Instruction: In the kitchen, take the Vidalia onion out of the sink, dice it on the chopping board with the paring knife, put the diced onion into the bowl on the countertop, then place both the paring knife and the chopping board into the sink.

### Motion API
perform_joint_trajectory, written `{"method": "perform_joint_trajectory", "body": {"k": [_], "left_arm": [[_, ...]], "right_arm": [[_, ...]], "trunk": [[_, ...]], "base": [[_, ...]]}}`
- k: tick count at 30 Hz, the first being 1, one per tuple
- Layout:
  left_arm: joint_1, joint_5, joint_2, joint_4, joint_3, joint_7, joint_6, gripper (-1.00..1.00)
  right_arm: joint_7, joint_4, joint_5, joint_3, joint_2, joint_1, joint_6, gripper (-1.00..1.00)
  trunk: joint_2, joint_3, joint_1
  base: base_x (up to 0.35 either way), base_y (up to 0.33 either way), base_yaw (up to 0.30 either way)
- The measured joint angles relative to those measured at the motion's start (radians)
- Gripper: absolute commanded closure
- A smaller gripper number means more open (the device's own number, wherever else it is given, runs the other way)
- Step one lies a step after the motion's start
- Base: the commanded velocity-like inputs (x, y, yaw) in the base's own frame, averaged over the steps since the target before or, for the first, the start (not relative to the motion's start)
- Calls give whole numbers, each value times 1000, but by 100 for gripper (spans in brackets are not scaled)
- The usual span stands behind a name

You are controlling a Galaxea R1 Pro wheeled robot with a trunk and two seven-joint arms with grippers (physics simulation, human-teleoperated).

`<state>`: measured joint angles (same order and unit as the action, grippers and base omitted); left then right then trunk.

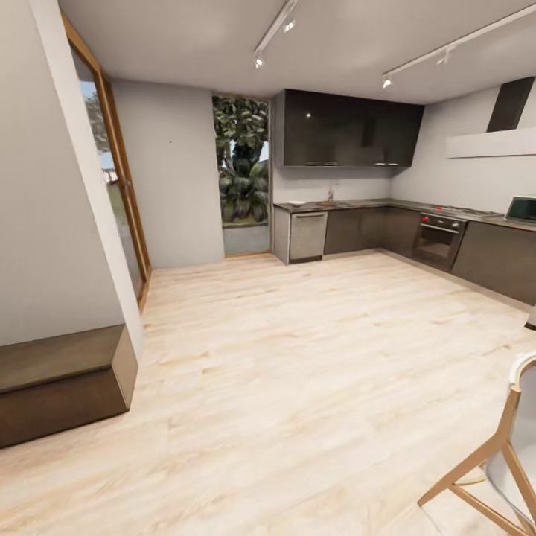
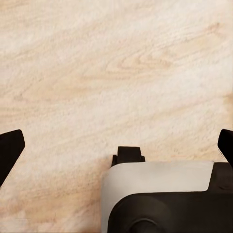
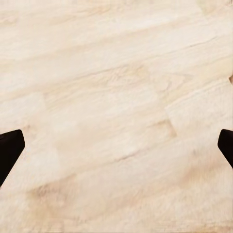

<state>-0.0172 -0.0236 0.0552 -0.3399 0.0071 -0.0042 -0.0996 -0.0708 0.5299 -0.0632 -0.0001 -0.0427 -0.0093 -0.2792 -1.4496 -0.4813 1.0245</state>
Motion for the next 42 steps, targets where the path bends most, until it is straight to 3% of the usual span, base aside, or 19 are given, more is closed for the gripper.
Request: {"method": "perform_joint_trajectory", "body": {"k": [28,42], "left_arm": [[0,0,0,5,1,0,0,-100],[0,0,0,5,1,0,0,-100]], "right_arm": [[0,0,1,0,0,0,0,-100],[-1,1,-1,0,0,0,-1,-100]], "trunk": [[0,-27,0],[0,-30,0]], "base": [[310,1,-105],[310,0,-13]]}}
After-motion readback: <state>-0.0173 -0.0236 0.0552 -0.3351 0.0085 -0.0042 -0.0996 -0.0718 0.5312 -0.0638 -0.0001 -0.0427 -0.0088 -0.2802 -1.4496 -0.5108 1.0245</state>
